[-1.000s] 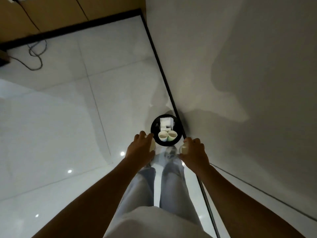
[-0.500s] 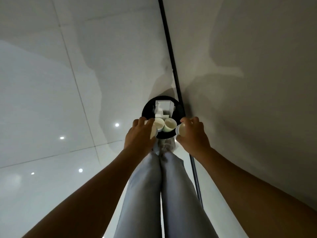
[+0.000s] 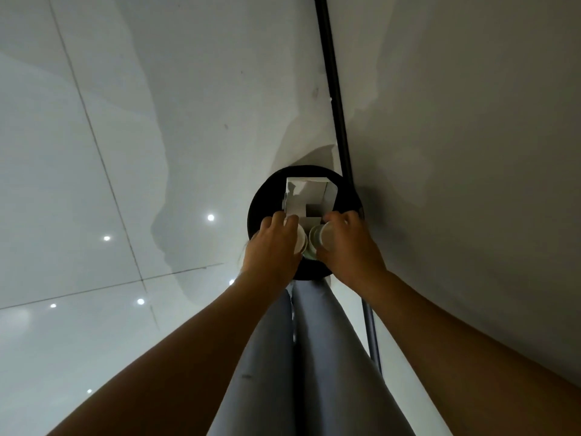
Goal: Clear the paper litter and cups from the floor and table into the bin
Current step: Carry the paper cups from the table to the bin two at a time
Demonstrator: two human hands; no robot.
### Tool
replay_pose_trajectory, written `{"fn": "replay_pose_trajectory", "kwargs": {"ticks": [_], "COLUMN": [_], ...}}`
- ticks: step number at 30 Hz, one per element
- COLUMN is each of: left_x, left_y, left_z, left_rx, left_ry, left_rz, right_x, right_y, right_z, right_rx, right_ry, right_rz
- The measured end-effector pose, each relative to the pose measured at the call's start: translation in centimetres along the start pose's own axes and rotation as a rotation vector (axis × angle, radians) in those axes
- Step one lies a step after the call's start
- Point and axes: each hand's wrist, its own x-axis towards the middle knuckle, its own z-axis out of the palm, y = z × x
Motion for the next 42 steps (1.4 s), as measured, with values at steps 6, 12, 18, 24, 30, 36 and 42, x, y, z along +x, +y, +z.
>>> {"fn": "replay_pose_trajectory", "kwargs": {"ticks": [6, 12, 18, 24, 30, 36, 42], "left_x": [1.6, 2.2, 1.4, 0.7, -1.7, -8.8, -20.4], "left_y": [-0.6, -1.3, -1.7, -1.7, -1.1, 0.2, 2.0], "left_z": [1.7, 2.3, 2.4, 2.7, 0.4, -6.8, -15.5], "left_rx": [0.014, 0.118, 0.114, 0.106, 0.129, 0.117, 0.015], "left_ry": [-0.073, -0.12, -0.092, -0.144, -0.084, 0.031, 0.158], "left_rz": [-0.007, 0.041, 0.077, 0.11, 0.075, 0.024, -0.151], "right_x": [2.2, 3.1, 1.4, 0.7, -1.2, -7.3, -16.4], "right_y": [0.6, 0.0, -0.4, -0.3, -2.0, -6.1, -12.7], "right_z": [2.3, 3.3, 4.1, 4.3, 0.9, -6.0, -13.2], "right_rx": [-0.001, -0.225, -0.212, -0.232, -0.265, -0.322, -0.482], "right_ry": [-0.09, -0.123, -0.009, -0.072, -0.065, -0.075, -0.023], "right_rz": [0.046, -0.032, -0.025, -0.049, -0.081, -0.135, -0.303]}}
